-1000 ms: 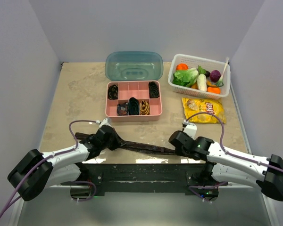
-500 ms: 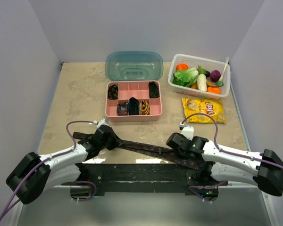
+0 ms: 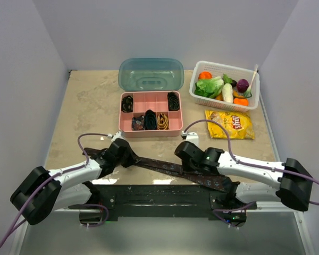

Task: Roll the ties
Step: Flatten out the tie at the center of the board.

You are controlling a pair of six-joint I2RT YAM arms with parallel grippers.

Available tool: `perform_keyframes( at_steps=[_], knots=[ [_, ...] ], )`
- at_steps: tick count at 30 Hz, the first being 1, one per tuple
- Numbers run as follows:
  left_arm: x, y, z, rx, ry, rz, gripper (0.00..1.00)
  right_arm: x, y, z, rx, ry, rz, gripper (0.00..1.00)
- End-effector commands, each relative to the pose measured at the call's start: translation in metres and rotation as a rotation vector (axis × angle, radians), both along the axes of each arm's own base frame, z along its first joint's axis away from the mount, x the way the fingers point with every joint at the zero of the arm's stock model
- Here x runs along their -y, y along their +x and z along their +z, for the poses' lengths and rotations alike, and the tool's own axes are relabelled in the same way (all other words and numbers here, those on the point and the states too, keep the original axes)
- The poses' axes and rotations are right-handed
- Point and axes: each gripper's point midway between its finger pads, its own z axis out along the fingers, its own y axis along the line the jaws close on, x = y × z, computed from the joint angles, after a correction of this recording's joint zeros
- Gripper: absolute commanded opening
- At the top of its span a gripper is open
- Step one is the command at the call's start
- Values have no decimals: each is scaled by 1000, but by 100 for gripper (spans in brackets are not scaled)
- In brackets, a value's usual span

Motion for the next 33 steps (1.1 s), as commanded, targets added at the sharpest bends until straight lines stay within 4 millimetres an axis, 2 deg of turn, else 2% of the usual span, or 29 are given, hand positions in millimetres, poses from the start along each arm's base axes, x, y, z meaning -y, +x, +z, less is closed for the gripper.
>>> perform_keyframes(
  at_steps=[1, 4, 7, 12, 15, 17, 18, 19, 20, 22, 27, 29, 33],
  knots=[
    [7, 16, 13, 48, -3, -11, 0, -34, -4, -10, -31, 19, 133, 0],
    [10, 18, 15, 49, -7, -13, 0, -38, -11, -18, -70, 27, 146, 0],
    [13, 20, 14, 44, -10, -18, 0, -30, -15, -27, -95, 3, 116, 0],
    [21, 23, 14, 38, -32, -36, 0, 0, -22, -55, -166, -158, 12, 0],
    [24, 25, 17, 47, -35, -43, 0, 10, -16, -59, -168, -197, -40, 0],
    [24, 26, 18, 49, -35, -40, 0, 18, -12, -65, -201, -181, -74, 0],
    [24, 25, 18, 49, -37, -43, 0, 16, -8, -65, -204, -147, -85, 0],
    [24, 24, 17, 47, -40, -48, 0, 25, 1, -68, -218, -134, -119, 0],
    [25, 24, 17, 49, -43, -49, 0, 29, 0, -72, -249, -115, -125, 0],
    [25, 23, 17, 51, -50, -51, 0, 39, 14, -71, -235, -113, -154, 0],
    [32, 21, 14, 49, -76, -78, 0, 38, 48, -52, -140, -173, -142, 0],
    [36, 23, 12, 48, -79, -90, 0, 33, 57, -49, -131, -185, -126, 0],
    [42, 30, 12, 53, -61, -112, 0, 12, 59, -38, -125, -115, -16, 0]
  ],
)
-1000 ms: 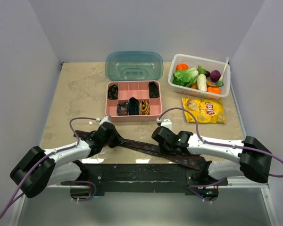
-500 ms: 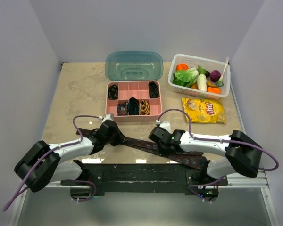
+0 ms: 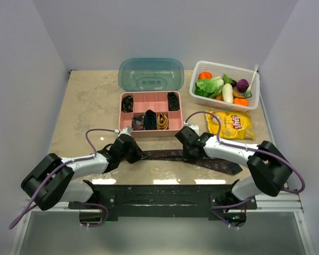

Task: Roll the ties
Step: Flatten out the tie at the center of the board.

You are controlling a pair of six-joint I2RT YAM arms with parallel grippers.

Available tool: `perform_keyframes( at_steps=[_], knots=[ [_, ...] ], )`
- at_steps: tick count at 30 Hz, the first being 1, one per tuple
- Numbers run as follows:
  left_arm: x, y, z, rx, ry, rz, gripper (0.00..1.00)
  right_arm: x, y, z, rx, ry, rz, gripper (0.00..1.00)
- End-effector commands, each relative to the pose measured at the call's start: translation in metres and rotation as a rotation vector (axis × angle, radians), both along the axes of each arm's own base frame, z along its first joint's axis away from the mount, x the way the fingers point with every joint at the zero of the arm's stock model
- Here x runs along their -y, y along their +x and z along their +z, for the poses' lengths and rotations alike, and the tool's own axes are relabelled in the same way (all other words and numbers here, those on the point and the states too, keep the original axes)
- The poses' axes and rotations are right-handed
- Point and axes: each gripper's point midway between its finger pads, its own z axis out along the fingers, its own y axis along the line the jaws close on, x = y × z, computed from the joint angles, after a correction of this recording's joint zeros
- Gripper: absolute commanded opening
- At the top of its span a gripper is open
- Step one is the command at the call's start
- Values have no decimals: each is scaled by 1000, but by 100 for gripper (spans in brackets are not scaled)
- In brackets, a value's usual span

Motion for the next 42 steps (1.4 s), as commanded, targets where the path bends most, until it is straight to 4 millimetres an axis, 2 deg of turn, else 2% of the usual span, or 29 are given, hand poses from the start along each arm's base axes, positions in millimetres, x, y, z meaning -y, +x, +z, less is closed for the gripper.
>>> perform_keyframes(
  at_steps=[1, 3, 6, 10, 12, 15, 17, 21, 24, 25, 28, 31, 32, 36, 40, 42],
  knots=[
    [13, 15, 9, 54, 2, -49, 0, -7, 6, 13, 31, 16, 104, 0],
    [13, 17, 9, 57, 5, -51, 0, -9, 7, 28, 74, 45, 118, 0],
    [15, 24, 20, 100, 13, -58, 1, -6, 9, 45, 134, 79, 110, 0],
    [8, 31, 30, 140, 67, -56, 21, -5, 8, 57, 179, 127, 98, 0],
    [7, 34, 36, 162, 75, -55, 37, -12, 13, 61, 204, 153, 125, 0],
    [8, 37, 47, 194, 75, -63, 52, -27, 11, 50, 159, 173, 180, 0],
    [9, 39, 56, 215, 69, -66, 58, -37, 14, 50, 166, 160, 200, 0],
    [7, 43, 70, 246, 85, -73, 74, -70, 12, 54, 201, 140, 282, 0],
    [4, 50, 86, 281, 99, -52, 83, -93, 17, 51, 192, 157, 316, 0],
    [-1, 47, 83, 265, 123, -47, 86, -96, 16, 43, 175, 141, 321, 0],
    [-9, 50, 89, 277, 155, -43, 91, -104, 15, 35, 157, 135, 341, 0],
    [-19, 55, 91, 269, 178, -23, 94, -96, 11, 17, 111, 90, 331, 0],
    [-24, 58, 91, 266, 182, -7, 94, -90, 6, 7, 81, 58, 322, 0],
    [-39, 63, 96, 271, 168, 20, 95, -68, -10, -10, 6, 1, 292, 0],
    [-59, 72, 100, 273, 174, 65, 96, -47, -23, -12, -26, -36, 272, 0],
    [-65, 72, 98, 264, 182, 67, 96, -29, -31, -11, -44, -81, 246, 0]
  ],
)
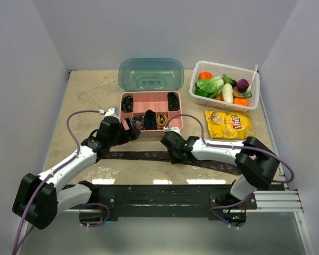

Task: Roll the ties
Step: Flatten out the tie at the center of the board, then roll the tie at the center of the board.

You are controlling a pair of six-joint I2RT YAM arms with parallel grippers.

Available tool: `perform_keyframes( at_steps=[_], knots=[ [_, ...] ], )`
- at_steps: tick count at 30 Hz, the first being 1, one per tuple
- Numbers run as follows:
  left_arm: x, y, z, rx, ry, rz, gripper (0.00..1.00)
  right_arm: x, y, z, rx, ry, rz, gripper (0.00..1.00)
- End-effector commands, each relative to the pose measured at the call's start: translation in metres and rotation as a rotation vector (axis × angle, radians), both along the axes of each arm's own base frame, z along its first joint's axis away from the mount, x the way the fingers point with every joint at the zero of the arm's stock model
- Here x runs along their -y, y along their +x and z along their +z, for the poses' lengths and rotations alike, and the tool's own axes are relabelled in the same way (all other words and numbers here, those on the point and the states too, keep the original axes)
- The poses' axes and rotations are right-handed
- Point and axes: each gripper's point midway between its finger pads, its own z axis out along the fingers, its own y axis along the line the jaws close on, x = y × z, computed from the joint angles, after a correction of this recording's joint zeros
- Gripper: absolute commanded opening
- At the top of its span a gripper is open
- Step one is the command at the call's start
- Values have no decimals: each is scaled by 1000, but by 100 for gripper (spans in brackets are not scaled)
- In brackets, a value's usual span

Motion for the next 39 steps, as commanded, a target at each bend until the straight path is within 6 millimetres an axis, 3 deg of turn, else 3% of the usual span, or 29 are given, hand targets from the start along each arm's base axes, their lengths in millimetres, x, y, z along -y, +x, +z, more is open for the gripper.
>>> perform_keyframes(
  at_steps=[1, 3, 6, 8, 11, 15, 20, 21, 22, 26, 27, 32, 36, 39],
  knots=[
    [-17, 12, 16, 40, 4, 15, 96, 52, -28, -8, -74, -146, -57, 0],
    [-25, 12, 15, 33, 14, 19, 96, 77, -36, -15, -132, -183, -137, 0],
    [-45, 13, 14, 23, 42, 62, 95, 94, -37, -16, -184, -128, -217, 0],
    [-61, 12, 12, 10, 55, 105, 95, 99, -33, -5, -157, -127, -241, 0],
    [-81, 8, 8, -12, 57, 155, 95, 91, -14, 23, -74, -96, -239, 0],
    [-94, 0, -1, -46, -5, 193, 95, 55, 19, 64, 57, 27, -155, 0],
    [-103, -18, -27, -127, -104, 227, 94, -15, 31, 83, 118, 108, 46, 0],
    [-107, -21, -32, -146, -115, 241, 94, -25, 30, 68, 94, 74, 77, 0],
    [-115, -26, -40, -168, -130, 271, 94, -42, 26, 67, 110, 75, 127, 0],
    [-113, -30, -44, -172, -212, 275, 92, -92, 27, 59, 103, 136, 217, 0],
    [-116, -30, -46, -176, -228, 293, 92, -96, 29, 49, 88, 124, 225, 0],
    [-114, -34, -54, -178, -257, 287, 87, -111, 36, 42, 99, 130, 250, 0],
    [-114, -35, -58, -186, -259, 285, 79, -110, 34, 30, 75, 117, 253, 0],
    [-113, -36, -60, -191, -258, 280, 68, -103, 30, 19, 50, 88, 243, 0]
  ],
)
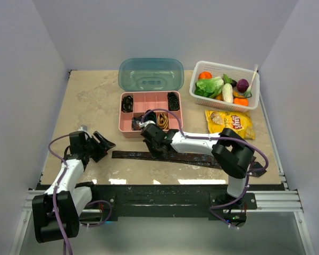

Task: Roll the ties
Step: Roll the tie at the center of the board.

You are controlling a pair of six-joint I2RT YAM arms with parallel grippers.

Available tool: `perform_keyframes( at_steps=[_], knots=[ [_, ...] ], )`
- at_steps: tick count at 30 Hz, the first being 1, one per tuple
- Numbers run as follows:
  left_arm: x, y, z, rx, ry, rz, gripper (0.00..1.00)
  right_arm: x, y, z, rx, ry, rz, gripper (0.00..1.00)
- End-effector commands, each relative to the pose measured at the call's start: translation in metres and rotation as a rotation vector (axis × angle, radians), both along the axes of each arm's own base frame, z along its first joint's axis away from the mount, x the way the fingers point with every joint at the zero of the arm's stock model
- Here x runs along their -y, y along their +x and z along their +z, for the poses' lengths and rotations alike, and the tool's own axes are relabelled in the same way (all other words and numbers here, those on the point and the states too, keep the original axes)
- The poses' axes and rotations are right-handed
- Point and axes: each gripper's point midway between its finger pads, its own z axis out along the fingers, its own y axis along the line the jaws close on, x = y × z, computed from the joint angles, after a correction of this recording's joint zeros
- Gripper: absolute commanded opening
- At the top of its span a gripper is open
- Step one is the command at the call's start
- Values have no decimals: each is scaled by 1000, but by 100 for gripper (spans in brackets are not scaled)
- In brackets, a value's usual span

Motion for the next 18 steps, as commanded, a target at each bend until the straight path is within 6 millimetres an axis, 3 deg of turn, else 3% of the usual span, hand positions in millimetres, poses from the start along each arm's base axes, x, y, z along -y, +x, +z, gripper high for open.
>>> perform_keyframes(
  at_steps=[1, 5, 18],
  knots=[
    [4, 4, 4, 31, -27, -18, 61, -6, 3, 4, 2, 15, 8, 0],
    [6, 4, 4, 36, -33, -28, 60, 17, 0, -7, -3, -65, -53, 0],
    [25, -1, -2, 18, 7, -115, 61, 46, 8, -20, -15, -138, -156, 0]
  ],
)
